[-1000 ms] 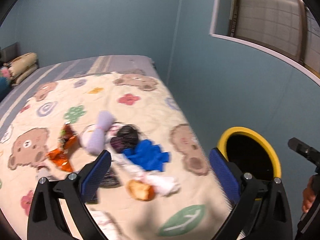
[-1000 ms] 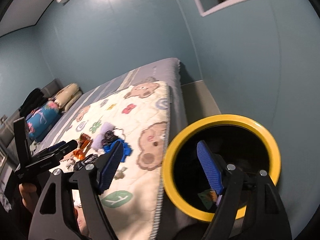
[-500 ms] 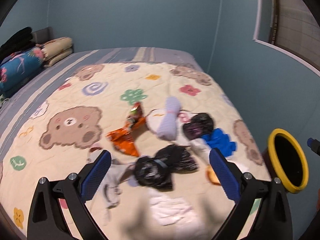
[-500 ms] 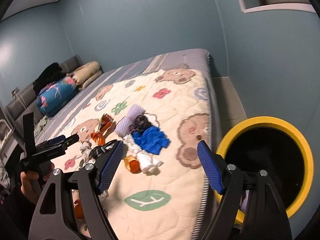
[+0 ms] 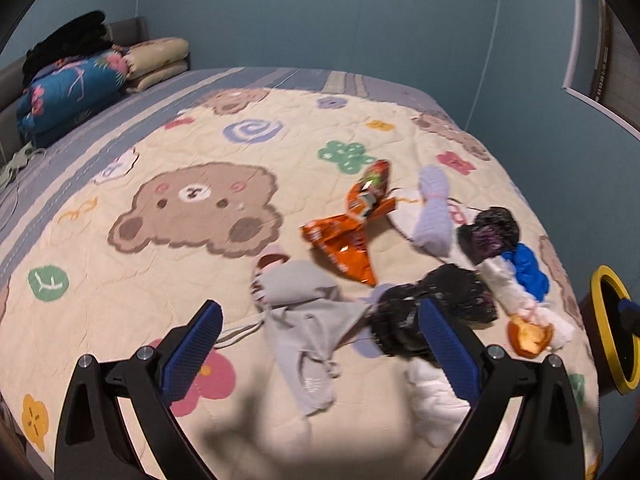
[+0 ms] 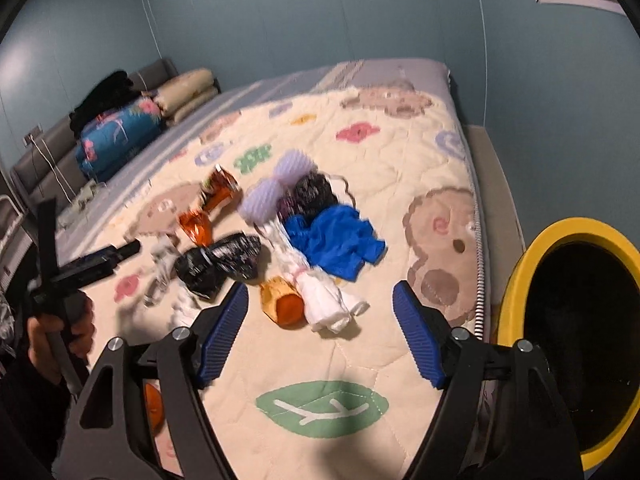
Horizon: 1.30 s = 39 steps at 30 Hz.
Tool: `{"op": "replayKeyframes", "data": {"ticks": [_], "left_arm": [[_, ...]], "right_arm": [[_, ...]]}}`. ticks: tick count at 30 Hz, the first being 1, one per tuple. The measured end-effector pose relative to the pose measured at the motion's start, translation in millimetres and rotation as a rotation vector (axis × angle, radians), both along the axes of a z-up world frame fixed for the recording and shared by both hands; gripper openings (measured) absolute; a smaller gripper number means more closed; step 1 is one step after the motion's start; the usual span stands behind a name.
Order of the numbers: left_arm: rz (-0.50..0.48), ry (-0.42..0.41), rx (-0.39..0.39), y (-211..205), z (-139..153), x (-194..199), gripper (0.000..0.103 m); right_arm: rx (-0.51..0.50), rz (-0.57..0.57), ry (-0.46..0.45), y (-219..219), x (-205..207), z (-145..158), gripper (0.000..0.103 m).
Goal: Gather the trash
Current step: 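Move both tools back over the trash on the bed, then grasp the grey cloth with the left tool while the right tool grasps the white tissue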
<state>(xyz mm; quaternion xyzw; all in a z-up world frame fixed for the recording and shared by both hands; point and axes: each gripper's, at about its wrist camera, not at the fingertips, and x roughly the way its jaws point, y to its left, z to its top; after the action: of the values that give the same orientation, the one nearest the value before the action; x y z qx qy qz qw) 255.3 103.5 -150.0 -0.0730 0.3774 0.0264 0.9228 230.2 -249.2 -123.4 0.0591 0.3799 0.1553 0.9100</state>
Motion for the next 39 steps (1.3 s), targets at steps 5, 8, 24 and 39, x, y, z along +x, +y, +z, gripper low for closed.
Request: {"op": "replayKeyframes", "data": {"ticks": [5, 8, 24, 39], "left_arm": [[0.027, 0.023, -0.016, 15.8, -15.6, 5.7, 0.095], [0.04, 0.037, -0.02, 22.1, -22.9, 8.8, 0.095], [0.058, 0.073, -0.06, 30.5, -48.0, 48.2, 0.094], [-0.012, 0.124, -0.09, 22.6, -68.7, 60.9, 0.028]], "right_arm": [[-0.085, 0.04, 0.062, 13.2, 17.5, -28.4, 0.052], [-0.133, 0.058, 0.082, 18.4, 25.9, -42.0, 0.045], [-0.177, 0.136, 0.152, 44.3, 61.2, -74.8, 0.045], [-0.178, 0.182, 0.189, 64.7, 79.4, -89.8, 0.019]]}}
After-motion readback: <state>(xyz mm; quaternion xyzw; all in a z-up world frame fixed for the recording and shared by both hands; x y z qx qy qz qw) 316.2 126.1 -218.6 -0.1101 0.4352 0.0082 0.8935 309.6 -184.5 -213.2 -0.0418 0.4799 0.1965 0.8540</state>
